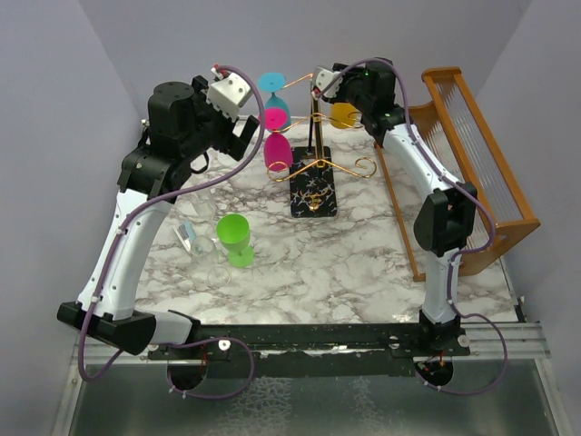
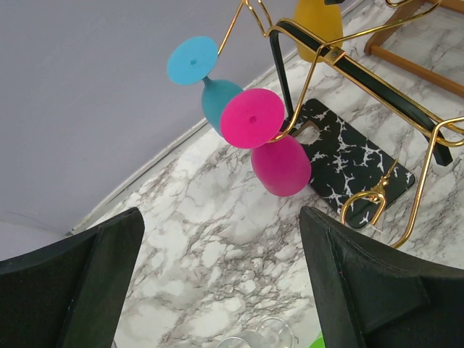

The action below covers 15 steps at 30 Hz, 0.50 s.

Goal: Place the wine glass upside down on the wine glass rack

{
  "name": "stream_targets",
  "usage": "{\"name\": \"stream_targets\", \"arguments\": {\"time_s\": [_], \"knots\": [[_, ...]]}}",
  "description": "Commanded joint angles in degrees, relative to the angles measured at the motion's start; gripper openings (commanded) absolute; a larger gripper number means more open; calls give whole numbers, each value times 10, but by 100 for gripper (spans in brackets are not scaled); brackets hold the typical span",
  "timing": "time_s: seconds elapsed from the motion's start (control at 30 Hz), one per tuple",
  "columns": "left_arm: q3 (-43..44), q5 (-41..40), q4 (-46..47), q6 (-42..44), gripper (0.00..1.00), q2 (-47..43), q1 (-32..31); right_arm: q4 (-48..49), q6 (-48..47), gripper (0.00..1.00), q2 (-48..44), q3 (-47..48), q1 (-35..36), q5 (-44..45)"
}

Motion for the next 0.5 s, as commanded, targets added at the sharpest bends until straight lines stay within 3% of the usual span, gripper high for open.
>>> {"name": "stream_targets", "arguments": {"time_s": [0.0,0.47], "knots": [[-6,10,14,4,91,-20,5,-17,17,47,-27,13,9,-23],[-38,1,18,8,91,-33,11,-32,86,56,-42,38,17,-65]]}}
